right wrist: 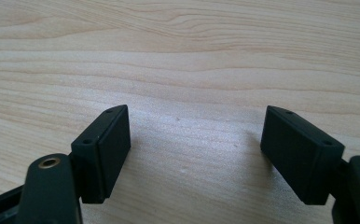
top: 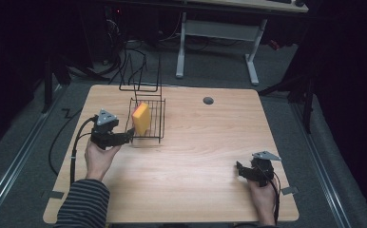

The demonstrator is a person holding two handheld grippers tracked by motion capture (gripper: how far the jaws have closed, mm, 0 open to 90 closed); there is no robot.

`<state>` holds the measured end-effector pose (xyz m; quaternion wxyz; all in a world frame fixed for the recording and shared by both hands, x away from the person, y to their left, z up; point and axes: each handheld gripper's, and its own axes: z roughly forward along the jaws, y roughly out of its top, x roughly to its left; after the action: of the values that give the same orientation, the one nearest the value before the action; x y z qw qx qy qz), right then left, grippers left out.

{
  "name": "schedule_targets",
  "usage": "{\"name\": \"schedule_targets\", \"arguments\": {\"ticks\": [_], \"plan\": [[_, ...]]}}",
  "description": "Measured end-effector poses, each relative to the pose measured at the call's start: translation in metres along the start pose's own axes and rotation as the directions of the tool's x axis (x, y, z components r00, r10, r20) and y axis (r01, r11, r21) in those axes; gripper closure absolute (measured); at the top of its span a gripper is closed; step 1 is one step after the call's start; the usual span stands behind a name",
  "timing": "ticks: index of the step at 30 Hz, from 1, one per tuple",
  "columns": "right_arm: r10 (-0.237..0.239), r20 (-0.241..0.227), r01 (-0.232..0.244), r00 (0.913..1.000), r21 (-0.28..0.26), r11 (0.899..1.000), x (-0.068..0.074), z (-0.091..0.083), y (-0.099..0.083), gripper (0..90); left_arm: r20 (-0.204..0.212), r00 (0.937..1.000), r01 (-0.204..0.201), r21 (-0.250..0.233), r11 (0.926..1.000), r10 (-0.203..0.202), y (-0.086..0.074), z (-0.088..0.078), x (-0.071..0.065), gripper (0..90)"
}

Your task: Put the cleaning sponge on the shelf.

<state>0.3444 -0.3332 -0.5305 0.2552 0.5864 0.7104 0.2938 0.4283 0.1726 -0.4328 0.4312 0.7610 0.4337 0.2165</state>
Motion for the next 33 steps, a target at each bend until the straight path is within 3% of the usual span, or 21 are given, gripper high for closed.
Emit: {"name": "schedule_targets", "arguments": {"ticks": [33], "plan": [[-0.002,0.001,0.002,1.0000,0.000,1.000,0.000,0.000,0.000,24.3,-0.011,0.9983,0.057,-0.019,0.9982,-0.057,-0.031,-0.036,0.015,29.4]]}}
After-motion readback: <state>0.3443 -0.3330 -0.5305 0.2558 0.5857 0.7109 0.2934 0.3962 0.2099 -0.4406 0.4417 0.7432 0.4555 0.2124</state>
